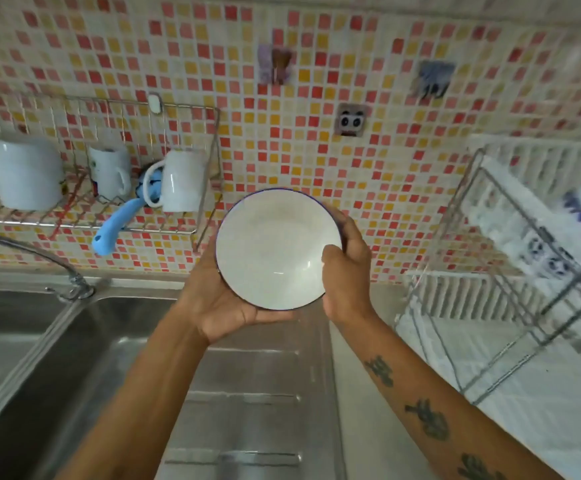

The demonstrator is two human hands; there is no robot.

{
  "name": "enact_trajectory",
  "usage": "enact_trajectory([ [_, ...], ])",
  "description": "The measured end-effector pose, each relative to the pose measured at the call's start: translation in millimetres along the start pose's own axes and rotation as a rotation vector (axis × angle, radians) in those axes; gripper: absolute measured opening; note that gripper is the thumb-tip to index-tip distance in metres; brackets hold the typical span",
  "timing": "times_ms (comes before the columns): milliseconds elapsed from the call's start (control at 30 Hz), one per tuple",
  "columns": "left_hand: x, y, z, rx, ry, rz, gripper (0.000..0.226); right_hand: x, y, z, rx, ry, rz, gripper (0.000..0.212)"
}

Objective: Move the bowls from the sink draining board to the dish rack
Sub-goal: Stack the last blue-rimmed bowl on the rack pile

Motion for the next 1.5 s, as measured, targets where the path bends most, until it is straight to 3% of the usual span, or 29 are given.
enact_trajectory([
  [133, -6.7, -79.1, 20.2, -0.116, 0.015, -0.098, 0.083, -84.8, 44.2, 14.7, -0.055, 0.287, 0.045, 0.07],
  [233, -17.5, -132.3, 24.3, -0.244, -0.023, -0.21, 0.091, -135.2, 85.2, 22.2, -0.087, 0.404, 0.062, 0.065],
  [300, -27.7, -165.8, 22.3, -0.286, -0.036, -0.236, 0.085, -162.2, 114.4, 26.4, -0.114, 0.475, 0.087, 0.057],
  [467, -57.8, -232.6, 4.3, -0.176, -0.122, -0.297, 0.072, -203.6, 191.4, 31.5, -0.147, 0.585, 0.078, 0.03],
  [567, -78.2, -269.7, -8.2, -0.133, -0.289, -0.433, 0.058, -216.0, 240.9, 28.3, -0.097, 0.526, 0.127, 0.034],
  [667, -95.6, -306.9, -24.9, -0.111, -0.487, -0.64, 0.037, -229.3, 283.5, 17.4, -0.083, 0.389, 0.186, 0.073],
  [767, -111.8, -334.0, -46.3, -0.113, -0.71, -0.813, 0.043, -239.7, 311.1, 1.5, -0.087, 0.2, 0.247, 0.096],
  [833, -121.6, -344.9, -60.1, -0.033, -0.893, -0.92, 0.038, -241.5, 324.7, -12.1, -0.072, 0.107, 0.276, 0.089],
  [900, -129.4, -349.9, -75.8, 0.007, -0.993, -1.027, 0.053, -239.4, 334.1, -27.7, -0.065, 0.064, 0.286, 0.077],
  [1000, -136.8, -347.5, -101.8, 0.101, -1.005, -1.174, 0.086, -233.5, 339.2, -44.4, -0.061, 0.002, 0.308, 0.073],
  [1167, -152.5, -337.4, -128.6, 0.228, -1.016, -1.186, 0.099, -216.7, 341.1, -66.1, -0.059, -0.026, 0.289, 0.04],
  [1300, -161.2, -334.0, -136.8, 0.294, -1.01, -1.217, 0.099, -192.6, 343.3, -83.9, -0.025, 0.02, 0.318, 0.079],
  [1500, -165.2, -332.9, -145.9, 0.375, -0.969, -1.371, 0.109, -166.1, 352.6, -98.4, -0.062, -0.042, 0.341, 0.097],
])
Point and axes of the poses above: each hand's wrist, its own z-axis away from the middle knuckle, its own y-axis out of the back of the hand, x = y × z, the point moved 1 cm from there along -z, towards the middle knuckle, and after that the axes turned 4 degrees about x, right-handed, at the moved point
